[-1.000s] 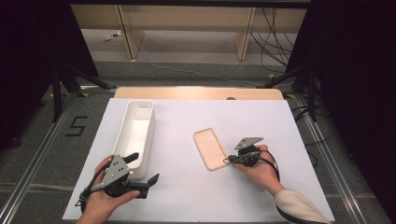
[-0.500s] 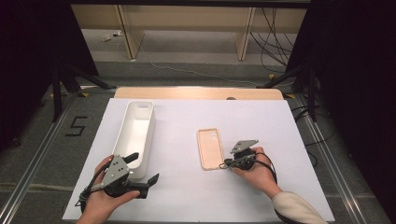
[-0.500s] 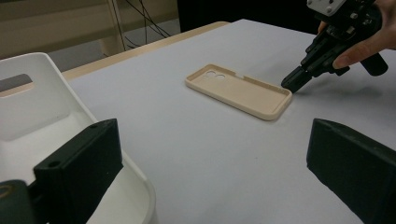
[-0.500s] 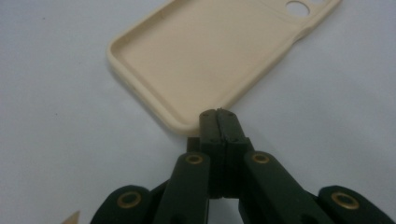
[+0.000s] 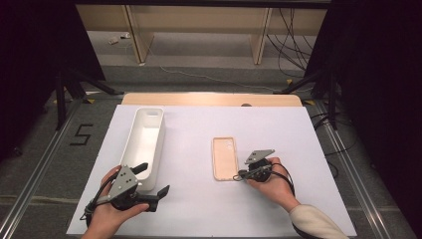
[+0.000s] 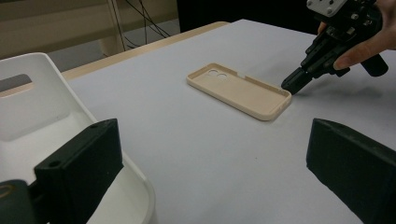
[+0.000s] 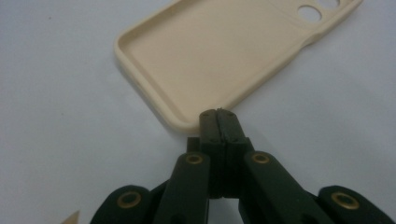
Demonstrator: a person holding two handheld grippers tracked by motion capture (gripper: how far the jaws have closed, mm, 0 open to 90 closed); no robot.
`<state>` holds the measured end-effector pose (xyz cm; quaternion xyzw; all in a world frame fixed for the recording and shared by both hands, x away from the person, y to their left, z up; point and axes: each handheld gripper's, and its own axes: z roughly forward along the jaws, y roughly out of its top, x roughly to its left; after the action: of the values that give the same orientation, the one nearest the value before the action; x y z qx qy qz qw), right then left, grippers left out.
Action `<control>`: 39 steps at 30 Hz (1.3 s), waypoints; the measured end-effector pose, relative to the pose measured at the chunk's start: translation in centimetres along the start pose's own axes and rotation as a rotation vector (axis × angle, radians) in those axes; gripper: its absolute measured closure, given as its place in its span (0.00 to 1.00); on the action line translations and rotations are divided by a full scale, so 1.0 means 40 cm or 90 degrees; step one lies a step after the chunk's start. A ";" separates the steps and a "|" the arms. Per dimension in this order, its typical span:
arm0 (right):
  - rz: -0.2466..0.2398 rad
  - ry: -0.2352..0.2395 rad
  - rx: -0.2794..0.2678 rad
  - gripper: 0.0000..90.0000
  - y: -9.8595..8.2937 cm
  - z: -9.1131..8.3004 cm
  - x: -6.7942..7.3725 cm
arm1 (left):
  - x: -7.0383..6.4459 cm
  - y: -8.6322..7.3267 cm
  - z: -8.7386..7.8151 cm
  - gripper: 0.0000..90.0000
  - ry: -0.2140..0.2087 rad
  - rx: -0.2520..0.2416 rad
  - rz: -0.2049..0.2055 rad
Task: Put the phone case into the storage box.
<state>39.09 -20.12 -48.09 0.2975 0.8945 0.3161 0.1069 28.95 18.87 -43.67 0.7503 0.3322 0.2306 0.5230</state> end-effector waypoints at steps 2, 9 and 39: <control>0.000 0.002 0.000 1.00 0.000 0.000 0.001 | 0.000 0.000 0.000 0.03 0.001 0.000 0.000; -0.001 0.004 0.000 1.00 0.001 0.000 0.001 | 0.000 0.000 0.000 0.03 0.001 0.000 0.000; 0.019 -0.020 -0.071 0.68 -0.001 -0.059 -0.016 | 0.000 0.001 0.002 0.04 0.001 0.001 0.000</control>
<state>38.67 -21.71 -46.31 0.3098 0.8691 0.3621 0.1326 29.01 18.83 -43.67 0.7503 0.3326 0.2311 0.5225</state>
